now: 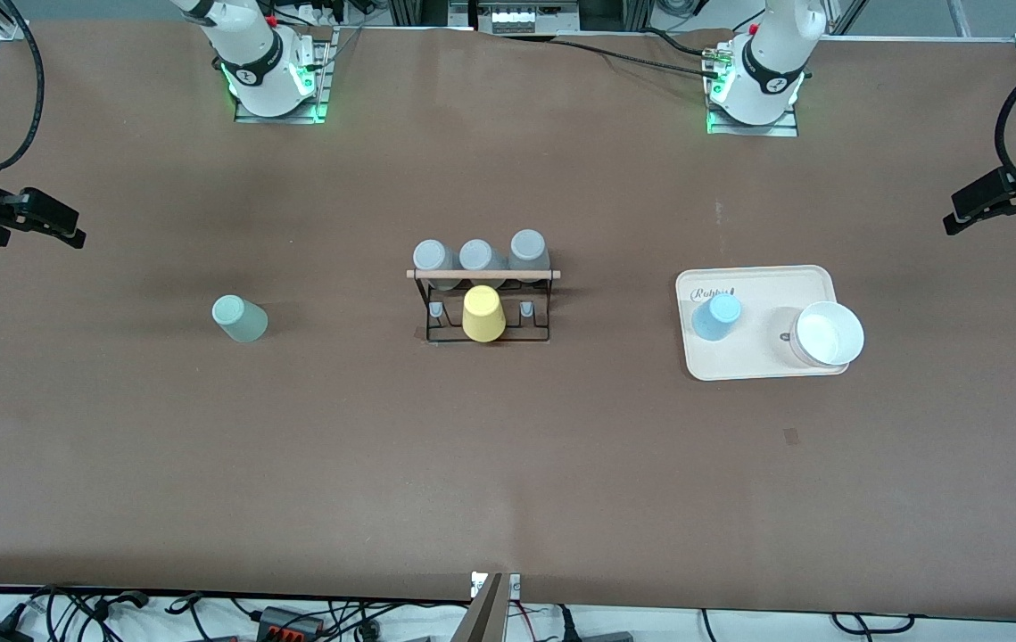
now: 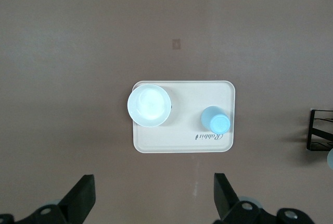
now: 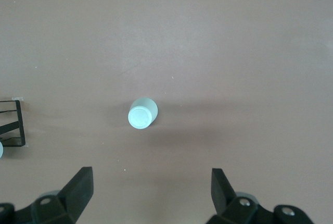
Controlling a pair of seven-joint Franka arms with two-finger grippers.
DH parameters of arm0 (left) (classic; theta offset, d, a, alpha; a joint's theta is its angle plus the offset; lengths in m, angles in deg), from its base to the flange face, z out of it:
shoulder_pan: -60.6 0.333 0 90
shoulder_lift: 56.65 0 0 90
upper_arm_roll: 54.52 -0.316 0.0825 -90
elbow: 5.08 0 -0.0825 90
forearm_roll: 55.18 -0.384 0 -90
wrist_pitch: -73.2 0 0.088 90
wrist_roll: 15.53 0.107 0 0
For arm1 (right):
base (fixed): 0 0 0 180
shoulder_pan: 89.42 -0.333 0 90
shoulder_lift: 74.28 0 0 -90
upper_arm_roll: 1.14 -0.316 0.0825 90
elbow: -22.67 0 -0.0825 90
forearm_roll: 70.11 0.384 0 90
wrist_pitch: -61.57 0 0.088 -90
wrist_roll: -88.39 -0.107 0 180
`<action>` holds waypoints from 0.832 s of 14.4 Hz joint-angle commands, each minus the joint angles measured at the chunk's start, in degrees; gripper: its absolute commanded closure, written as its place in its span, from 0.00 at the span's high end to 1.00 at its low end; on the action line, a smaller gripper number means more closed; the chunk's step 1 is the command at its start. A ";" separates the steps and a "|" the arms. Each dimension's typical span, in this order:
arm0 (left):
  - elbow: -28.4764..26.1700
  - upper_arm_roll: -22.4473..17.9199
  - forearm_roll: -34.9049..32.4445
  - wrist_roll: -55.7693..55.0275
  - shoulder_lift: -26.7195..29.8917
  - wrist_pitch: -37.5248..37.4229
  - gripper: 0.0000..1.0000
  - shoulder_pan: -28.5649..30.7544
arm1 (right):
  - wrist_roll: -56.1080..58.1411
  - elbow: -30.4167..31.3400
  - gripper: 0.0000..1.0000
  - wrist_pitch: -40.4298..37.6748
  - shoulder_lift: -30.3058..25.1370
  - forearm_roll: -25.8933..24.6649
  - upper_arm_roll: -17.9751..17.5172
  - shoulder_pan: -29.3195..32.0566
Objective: Hang scattered cups on rack with three cups
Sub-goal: 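Move the left gripper down to the light blue cup on the tray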
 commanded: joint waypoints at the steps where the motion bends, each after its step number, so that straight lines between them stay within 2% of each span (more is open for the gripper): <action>1: -0.23 0.00 -0.90 -0.37 0.48 0.11 1.00 0.05 | 0.88 1.89 1.00 -0.20 -1.90 -0.57 -0.31 0.38; 5: -0.50 0.00 -0.90 -0.46 -0.05 -1.11 1.00 -0.04 | 0.88 2.25 1.00 -0.03 -2.08 -0.57 -0.31 0.38; 8: -0.50 0.71 -0.46 -1.33 -3.64 -4.02 1.00 -0.91 | 0.88 2.25 1.00 -0.20 -2.08 -0.48 -0.22 0.38; 12: -2.42 1.93 1.20 -4.04 -6.90 -0.17 1.00 -2.41 | 0.88 2.16 1.00 -0.55 -2.08 -0.48 -0.22 0.38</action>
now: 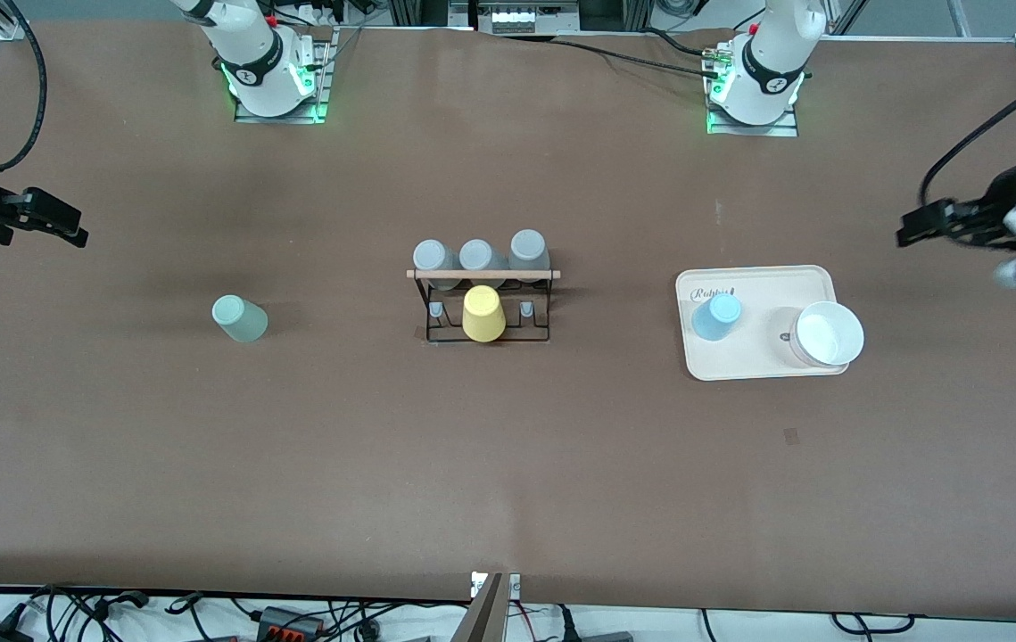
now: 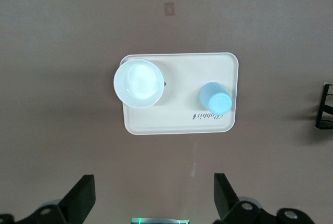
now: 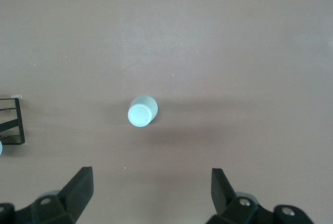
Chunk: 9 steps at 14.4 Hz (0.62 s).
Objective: Hang scattered cups on rack with three cups
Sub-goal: 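Move the left gripper down to the light blue cup on the tray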
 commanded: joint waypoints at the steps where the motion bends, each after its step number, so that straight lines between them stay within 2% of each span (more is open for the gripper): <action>1: -3.09 2.47 1.55 -4.65 -0.83 3.81 1.00 -0.69 | 0.88 1.50 1.00 -0.71 -1.92 -0.48 -0.23 0.37; 5: -11.26 6.26 1.91 -11.06 -1.09 15.40 1.00 -0.77 | 0.88 1.58 1.00 1.13 -1.22 -0.22 -0.32 0.37; 9: -25.57 9.52 1.91 -15.56 -1.70 34.03 1.00 -0.95 | 0.88 1.14 1.00 0.61 -0.69 -0.22 -0.49 0.20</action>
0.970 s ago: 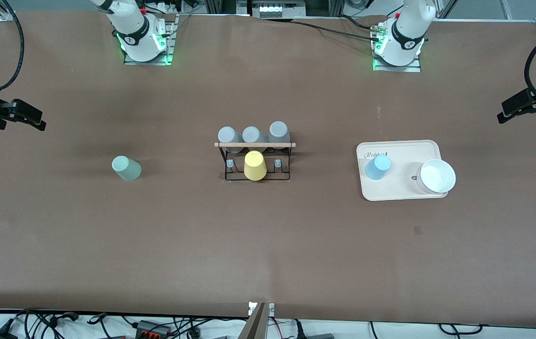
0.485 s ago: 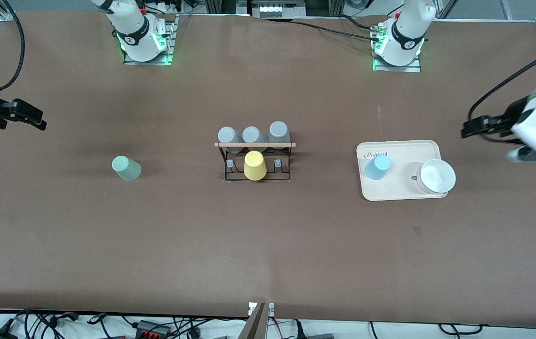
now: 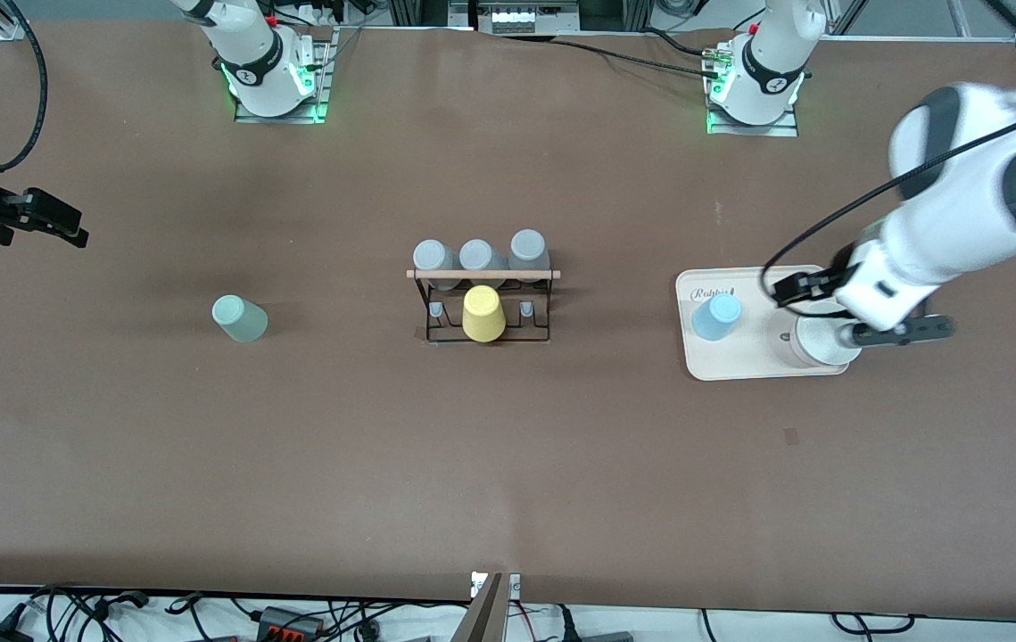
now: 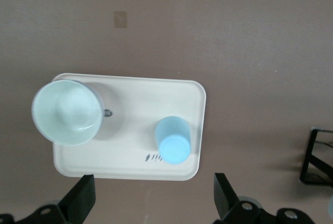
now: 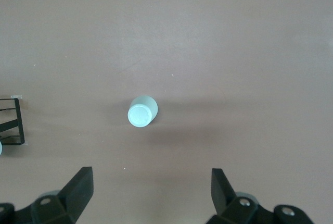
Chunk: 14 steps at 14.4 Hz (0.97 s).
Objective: Hang scattered cups on rack with three cups
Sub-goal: 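Move the left gripper down to the light blue cup on the tray, then close the left gripper on the light blue cup and lift it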
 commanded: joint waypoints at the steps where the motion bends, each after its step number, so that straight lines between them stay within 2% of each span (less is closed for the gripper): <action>1: -9.89 1.73 0.58 -1.89 0.12 10.86 1.00 0.12 | 0.87 1.09 1.00 0.09 -0.75 -0.22 -0.46 0.29; 7: -18.69 2.00 0.22 -4.44 -5.16 26.08 1.00 -1.55 | 1.31 1.09 1.00 -0.26 -0.75 -0.31 -0.37 0.29; 12: -20.28 1.92 -0.13 -4.53 -7.36 26.89 0.99 -2.61 | 1.93 1.35 1.00 -0.26 -0.83 -0.92 -0.46 0.20; 14: -20.72 1.92 -0.22 -4.44 -7.36 26.80 0.92 -2.70 | 1.93 1.35 1.00 -0.27 -0.92 -1.27 -0.46 0.20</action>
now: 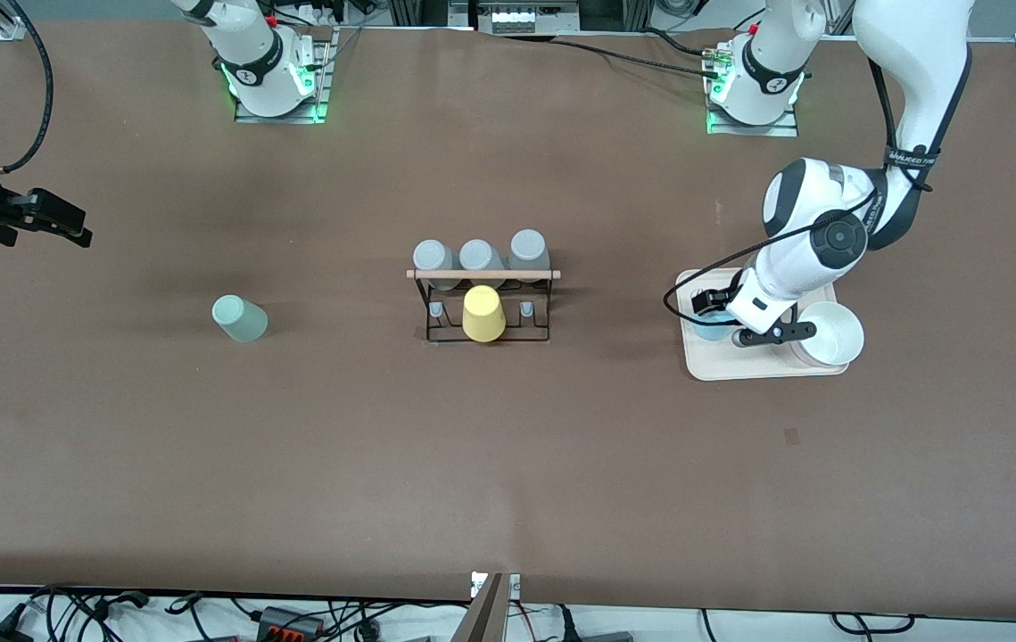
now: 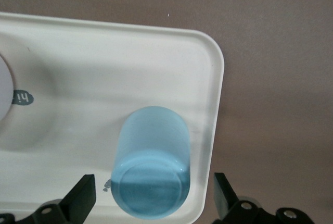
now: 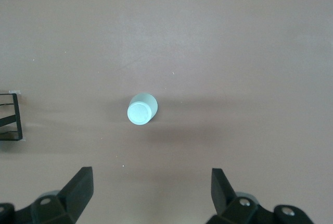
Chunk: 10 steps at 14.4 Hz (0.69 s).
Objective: Hang scattered cups on rack with three cups
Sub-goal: 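Close the left gripper on the light blue cup and lift it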
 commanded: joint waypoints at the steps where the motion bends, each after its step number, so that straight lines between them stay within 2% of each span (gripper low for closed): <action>1: -0.89 -0.04 -0.21 -0.59 0.22 0.90 0.86 -0.34 | 0.93 0.97 1.00 -0.10 -1.00 -1.06 -0.37 0.22; 6: 0.16 -0.04 -0.21 -0.50 0.66 -1.11 0.44 -0.08 | 0.84 0.97 1.00 -0.10 -1.00 -0.97 -0.37 0.22; 8: 5.75 -0.04 -0.21 -0.59 1.10 -7.23 0.38 0.18 | 0.75 0.97 1.00 -0.10 -0.91 -0.97 -0.37 0.22; 10: 14.53 0.05 0.05 -4.08 1.01 -15.75 0.38 -0.25 | 0.75 0.97 1.00 -0.10 -0.91 -0.97 -0.37 0.22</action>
